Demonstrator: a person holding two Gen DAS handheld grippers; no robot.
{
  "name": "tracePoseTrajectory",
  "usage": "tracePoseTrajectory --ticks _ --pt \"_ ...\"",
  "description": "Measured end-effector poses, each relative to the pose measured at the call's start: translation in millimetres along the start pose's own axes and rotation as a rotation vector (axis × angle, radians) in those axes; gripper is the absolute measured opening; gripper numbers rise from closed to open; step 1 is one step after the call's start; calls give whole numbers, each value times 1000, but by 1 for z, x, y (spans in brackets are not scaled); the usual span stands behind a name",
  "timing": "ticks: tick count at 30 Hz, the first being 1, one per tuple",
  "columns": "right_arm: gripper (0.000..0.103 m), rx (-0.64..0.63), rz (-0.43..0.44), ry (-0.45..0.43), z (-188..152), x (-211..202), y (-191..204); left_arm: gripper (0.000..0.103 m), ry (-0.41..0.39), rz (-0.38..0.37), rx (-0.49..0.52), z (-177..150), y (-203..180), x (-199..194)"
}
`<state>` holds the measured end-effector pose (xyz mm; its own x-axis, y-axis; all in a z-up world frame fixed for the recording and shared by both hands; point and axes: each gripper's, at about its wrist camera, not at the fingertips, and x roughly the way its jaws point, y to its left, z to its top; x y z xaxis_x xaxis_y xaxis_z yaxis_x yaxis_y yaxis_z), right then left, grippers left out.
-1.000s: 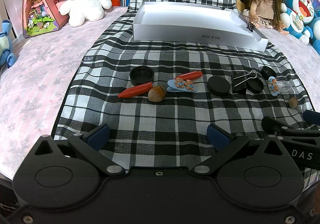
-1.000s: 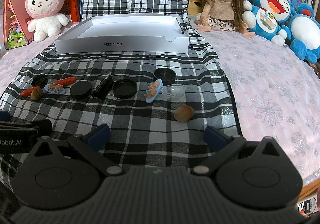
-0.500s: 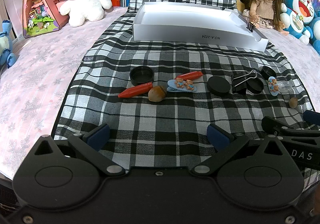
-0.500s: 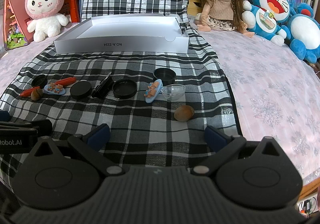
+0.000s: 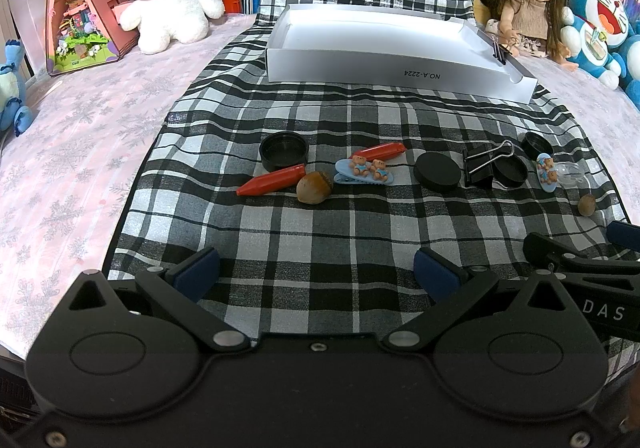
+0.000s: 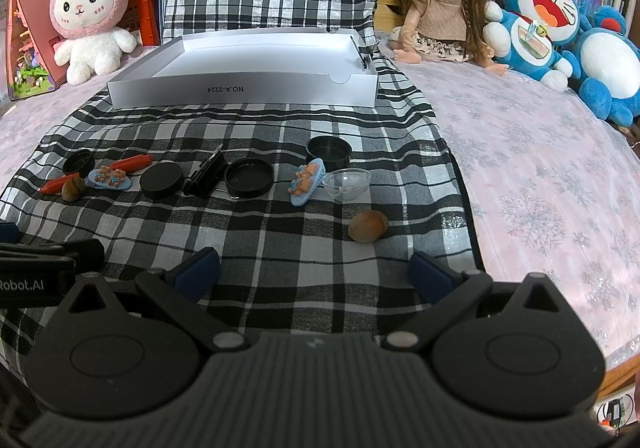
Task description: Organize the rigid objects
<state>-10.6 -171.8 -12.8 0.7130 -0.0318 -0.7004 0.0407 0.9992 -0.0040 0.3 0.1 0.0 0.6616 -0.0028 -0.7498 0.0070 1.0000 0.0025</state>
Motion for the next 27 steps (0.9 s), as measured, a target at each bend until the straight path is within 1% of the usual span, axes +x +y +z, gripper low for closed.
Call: tracePoseTrajectory --ticks 21,25,27 --pt "103 0 0 -3 -3 1 1 103 -4 0 0 0 0 0" --pt "103 -6 2 -23 -6 1 -1 103 -20 -3 5 -2 3 0" --pt "103 -7 7 -39 -6 0 -2 103 -46 -12 13 -6 6 0"
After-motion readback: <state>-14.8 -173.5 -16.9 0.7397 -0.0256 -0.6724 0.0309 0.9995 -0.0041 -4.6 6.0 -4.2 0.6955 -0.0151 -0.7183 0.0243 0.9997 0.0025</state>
